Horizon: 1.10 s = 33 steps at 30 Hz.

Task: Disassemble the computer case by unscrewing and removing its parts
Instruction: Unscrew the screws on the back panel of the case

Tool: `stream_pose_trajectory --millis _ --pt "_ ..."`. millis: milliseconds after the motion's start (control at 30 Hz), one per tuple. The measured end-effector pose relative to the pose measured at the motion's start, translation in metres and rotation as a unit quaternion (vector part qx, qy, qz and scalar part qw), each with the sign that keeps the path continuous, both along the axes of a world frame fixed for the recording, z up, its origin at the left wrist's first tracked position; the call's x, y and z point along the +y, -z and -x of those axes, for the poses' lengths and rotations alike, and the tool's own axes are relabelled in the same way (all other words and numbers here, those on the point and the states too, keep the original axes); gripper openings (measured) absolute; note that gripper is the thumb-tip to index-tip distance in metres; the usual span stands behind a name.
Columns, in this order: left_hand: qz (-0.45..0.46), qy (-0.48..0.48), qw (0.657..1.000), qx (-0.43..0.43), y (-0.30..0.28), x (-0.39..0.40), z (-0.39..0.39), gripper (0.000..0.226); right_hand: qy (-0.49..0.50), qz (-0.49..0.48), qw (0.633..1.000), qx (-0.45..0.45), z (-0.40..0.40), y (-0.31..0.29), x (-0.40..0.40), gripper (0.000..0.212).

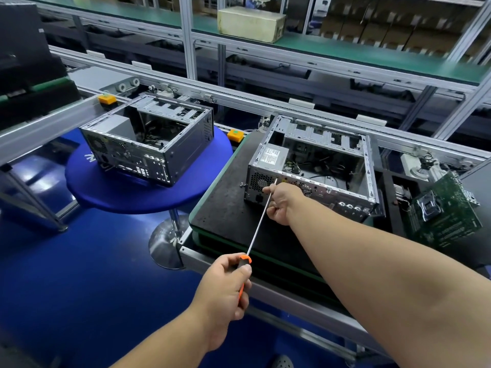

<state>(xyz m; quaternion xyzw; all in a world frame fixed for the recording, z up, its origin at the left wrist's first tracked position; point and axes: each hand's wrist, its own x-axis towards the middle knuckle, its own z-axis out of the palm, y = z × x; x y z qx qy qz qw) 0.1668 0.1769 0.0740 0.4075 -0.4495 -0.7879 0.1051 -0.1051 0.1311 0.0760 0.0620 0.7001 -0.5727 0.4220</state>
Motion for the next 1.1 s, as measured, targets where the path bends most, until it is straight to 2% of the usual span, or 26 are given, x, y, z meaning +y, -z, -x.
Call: stream_pose_trajectory --millis 133,300,467,567,767,833,1000,1100 --pt "0.082 -0.006 0.996 -0.038 0.005 0.002 0.000 0.019 0.013 -0.017 1.000 0.002 0.002 0.000 -0.004 0.029" --pt "0.079 -0.027 0.995 -0.059 0.009 0.000 -0.002 0.029 0.015 -0.024 1.000 -0.002 0.003 0.002 -0.006 0.027" --pt "-0.025 -0.026 0.997 -0.065 0.001 -0.003 0.001 0.025 0.017 -0.022 1.000 -0.003 0.003 0.002 -0.007 0.026" --pt "-0.096 -0.007 0.993 -0.065 -0.002 -0.004 -0.001 0.032 0.021 -0.021 1.000 -0.001 0.004 0.003 -0.007 0.026" --pt "-0.150 0.013 0.987 -0.064 0.001 -0.007 -0.002 0.045 0.024 -0.023 0.999 -0.002 0.005 0.003 -0.009 0.027" --pt "-0.128 0.011 0.990 -0.062 0.002 -0.008 -0.002 0.043 0.025 -0.026 0.999 -0.002 0.006 0.004 -0.010 0.028" --pt "-0.005 0.033 0.998 -0.061 0.004 -0.005 -0.002 0.039 0.032 -0.022 0.999 0.001 0.006 0.005 -0.013 0.029" --pt "0.023 0.036 0.996 -0.075 0.005 -0.004 -0.001 0.036 0.030 -0.021 0.999 0.003 0.006 0.005 -0.012 0.030"
